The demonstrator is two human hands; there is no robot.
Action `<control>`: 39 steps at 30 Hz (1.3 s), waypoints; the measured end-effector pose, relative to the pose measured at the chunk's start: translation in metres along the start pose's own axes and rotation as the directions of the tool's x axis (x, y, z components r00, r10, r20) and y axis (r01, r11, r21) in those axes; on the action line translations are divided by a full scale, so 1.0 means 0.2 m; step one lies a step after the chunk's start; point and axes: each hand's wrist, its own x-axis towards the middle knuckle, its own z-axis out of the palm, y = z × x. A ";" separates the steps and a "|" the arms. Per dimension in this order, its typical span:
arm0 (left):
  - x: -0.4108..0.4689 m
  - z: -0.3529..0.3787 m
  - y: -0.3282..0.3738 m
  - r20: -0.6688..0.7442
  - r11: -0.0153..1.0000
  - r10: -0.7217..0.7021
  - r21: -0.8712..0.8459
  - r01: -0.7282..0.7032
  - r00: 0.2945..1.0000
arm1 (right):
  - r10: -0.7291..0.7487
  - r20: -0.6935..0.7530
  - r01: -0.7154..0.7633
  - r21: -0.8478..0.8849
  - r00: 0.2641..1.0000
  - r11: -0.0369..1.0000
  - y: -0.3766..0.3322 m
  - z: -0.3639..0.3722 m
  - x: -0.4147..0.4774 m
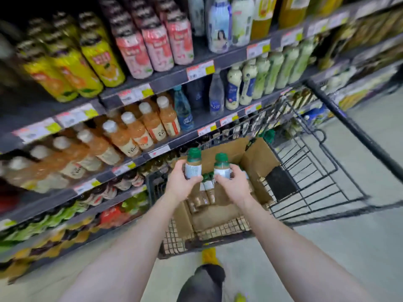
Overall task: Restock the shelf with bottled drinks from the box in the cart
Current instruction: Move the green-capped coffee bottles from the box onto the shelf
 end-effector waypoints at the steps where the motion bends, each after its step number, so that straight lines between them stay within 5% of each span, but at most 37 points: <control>1: -0.07 -0.04 0.02 -0.035 1.000 0.009 -0.014 -0.009 0.999 | -0.040 0.021 0.040 -0.009 0.999 0.999 -0.04 -0.02 -0.07; 11: -0.79 -0.51 0.13 -0.374 0.990 0.031 -0.114 -0.079 0.927 | -0.351 0.144 0.358 -0.022 0.925 0.934 -0.49 -0.01 -0.73; 22: -1.26 -1.47 0.23 -0.638 0.972 0.072 -0.128 -0.197 0.767 | -0.598 0.271 0.591 0.118 0.754 0.798 -1.14 0.55 -1.17; 31: -1.40 -2.20 -0.07 -0.674 0.965 0.117 -0.098 -0.245 0.729 | -0.692 0.263 0.685 0.131 0.673 0.716 -1.54 1.21 -1.45; 39: -1.25 -2.60 -0.30 -0.599 0.961 0.141 -0.107 -0.253 0.789 | -0.662 0.174 0.655 0.102 0.729 0.749 -1.76 1.64 -1.51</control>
